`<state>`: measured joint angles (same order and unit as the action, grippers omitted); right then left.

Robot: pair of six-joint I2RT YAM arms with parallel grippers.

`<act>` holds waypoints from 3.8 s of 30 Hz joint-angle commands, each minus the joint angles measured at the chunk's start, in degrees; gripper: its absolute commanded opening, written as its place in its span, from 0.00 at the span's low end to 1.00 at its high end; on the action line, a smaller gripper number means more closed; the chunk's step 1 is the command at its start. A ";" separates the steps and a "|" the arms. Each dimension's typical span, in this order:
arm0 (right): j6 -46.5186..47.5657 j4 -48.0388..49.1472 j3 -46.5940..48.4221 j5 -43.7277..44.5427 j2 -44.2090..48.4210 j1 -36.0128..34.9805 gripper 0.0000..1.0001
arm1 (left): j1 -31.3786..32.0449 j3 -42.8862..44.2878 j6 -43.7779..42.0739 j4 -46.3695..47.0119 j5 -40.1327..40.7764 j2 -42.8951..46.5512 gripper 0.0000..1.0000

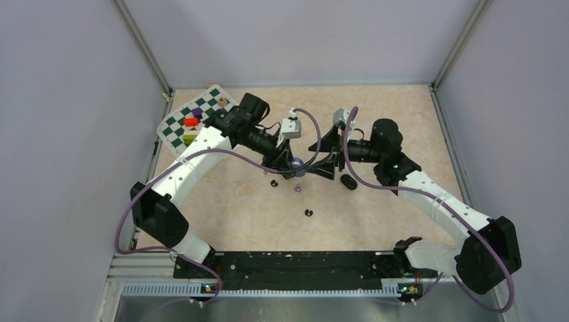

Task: Insert the wireless bluetooth earbuds into the charging case
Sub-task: Open the charging case, then adjust the earbud at the center of the board.

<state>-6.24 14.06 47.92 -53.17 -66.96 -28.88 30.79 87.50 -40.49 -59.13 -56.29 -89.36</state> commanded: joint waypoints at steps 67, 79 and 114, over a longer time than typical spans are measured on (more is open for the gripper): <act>0.78 1.04 0.81 10.25 -5.45 1.90 0.90 | -5.31 -26.81 51.83 62.56 -18.50 5.95 0.00; -2.11 2.08 0.83 13.83 -3.06 8.18 0.90 | -5.38 -27.32 50.18 61.53 -18.51 6.30 0.00; 2.50 -12.97 10.74 14.59 -26.74 5.03 0.59 | -20.59 -20.81 19.14 30.45 -4.18 11.45 0.00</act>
<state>-5.02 5.58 54.57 -40.56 -90.48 -21.61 10.17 67.00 -25.91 -37.65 -63.31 -81.76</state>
